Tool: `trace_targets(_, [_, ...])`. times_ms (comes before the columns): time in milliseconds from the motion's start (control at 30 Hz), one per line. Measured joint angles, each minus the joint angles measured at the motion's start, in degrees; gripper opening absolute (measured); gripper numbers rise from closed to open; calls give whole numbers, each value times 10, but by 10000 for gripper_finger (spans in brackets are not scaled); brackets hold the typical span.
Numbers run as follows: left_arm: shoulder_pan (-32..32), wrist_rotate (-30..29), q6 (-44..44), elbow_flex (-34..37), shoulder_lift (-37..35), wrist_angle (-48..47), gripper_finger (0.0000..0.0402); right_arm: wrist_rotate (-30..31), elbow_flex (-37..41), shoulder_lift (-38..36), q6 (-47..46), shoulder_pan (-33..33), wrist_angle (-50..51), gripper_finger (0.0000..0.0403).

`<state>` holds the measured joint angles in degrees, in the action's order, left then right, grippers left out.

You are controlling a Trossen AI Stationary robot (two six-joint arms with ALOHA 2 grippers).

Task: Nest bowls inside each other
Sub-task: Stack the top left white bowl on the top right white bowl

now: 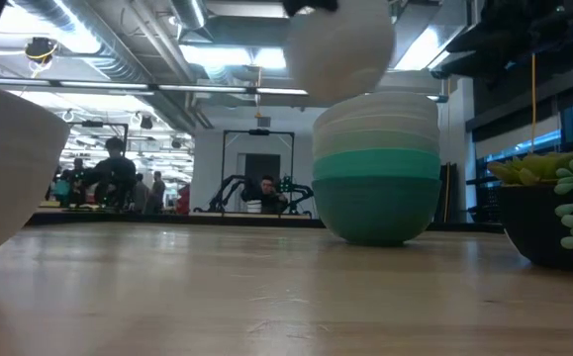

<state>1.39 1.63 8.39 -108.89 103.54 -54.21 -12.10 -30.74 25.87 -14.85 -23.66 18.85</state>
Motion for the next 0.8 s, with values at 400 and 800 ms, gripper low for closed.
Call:
trace_targets(400, [5, 13, -2, -61, 110, -6, 0, -6, 0, 0, 13, 0, 3, 193])
trace_targets(800, [5, 9, -23, -62, 136, 14, 22, -32, 0, -1, 19, 0, 3, 193])
